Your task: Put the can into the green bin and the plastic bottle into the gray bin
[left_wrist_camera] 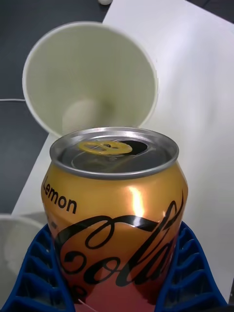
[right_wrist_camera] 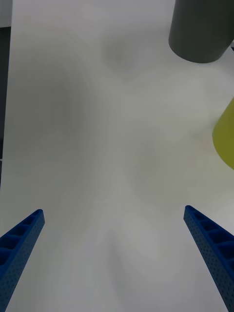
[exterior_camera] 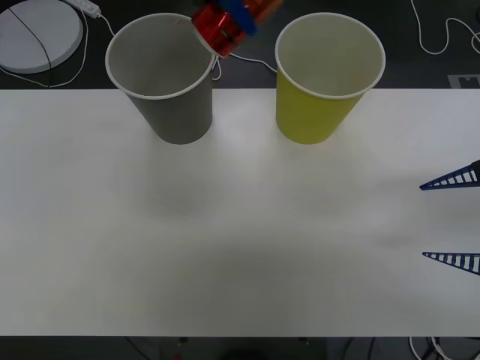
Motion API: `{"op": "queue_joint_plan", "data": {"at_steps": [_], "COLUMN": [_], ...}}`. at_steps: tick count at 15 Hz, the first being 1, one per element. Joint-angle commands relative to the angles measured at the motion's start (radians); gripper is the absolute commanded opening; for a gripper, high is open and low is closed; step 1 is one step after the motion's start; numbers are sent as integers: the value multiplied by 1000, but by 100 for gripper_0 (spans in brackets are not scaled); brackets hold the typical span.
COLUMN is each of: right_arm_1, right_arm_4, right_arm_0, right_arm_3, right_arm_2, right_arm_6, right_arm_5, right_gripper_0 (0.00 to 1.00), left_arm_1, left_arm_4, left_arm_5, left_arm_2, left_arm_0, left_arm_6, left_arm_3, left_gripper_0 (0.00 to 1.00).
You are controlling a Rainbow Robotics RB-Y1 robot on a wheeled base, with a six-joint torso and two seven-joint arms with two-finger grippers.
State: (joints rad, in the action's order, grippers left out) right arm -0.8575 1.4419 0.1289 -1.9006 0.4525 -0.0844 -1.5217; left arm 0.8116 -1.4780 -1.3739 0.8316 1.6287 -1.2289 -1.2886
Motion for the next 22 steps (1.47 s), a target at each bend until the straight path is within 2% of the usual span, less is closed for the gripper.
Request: {"op": "queue_joint_plan", "data": {"at_steps": [1, 4, 6, 10, 13, 18, 22], "right_arm_1": [0, 0, 0, 0, 0, 0, 0], "right_arm_4": [0, 0, 0, 0, 0, 0, 0], "right_arm_0": [0, 0, 0, 0, 0, 0, 0], "right_arm_3": [0, 0, 0, 0, 0, 0, 0], "right_arm_2": [0, 0, 0, 0, 0, 0, 0], "right_arm_6": [0, 0, 0, 0, 0, 0, 0], "right_arm_5": [0, 0, 0, 0, 0, 0, 0], "right_gripper_0": [100, 100, 100, 100, 100, 100, 100], "left_arm_1": [-157, -335, -434, -574, -617, -631, -631], "left_arm_4": [-7, 1, -8, -11, -15, -24, -24], "left_arm_5": [76, 139, 188, 328, 415, 435, 435], "left_arm_2": [115, 196, 219, 281, 345, 405, 408], "left_arm_0": [131, 247, 287, 315, 316, 315, 315], "left_arm_6": [0, -1, -1, -4, -76, -76, -75], "left_arm_3": [212, 477, 608, 743, 752, 778, 787], "left_gripper_0": [0, 0, 0, 0, 0, 0, 0]}}
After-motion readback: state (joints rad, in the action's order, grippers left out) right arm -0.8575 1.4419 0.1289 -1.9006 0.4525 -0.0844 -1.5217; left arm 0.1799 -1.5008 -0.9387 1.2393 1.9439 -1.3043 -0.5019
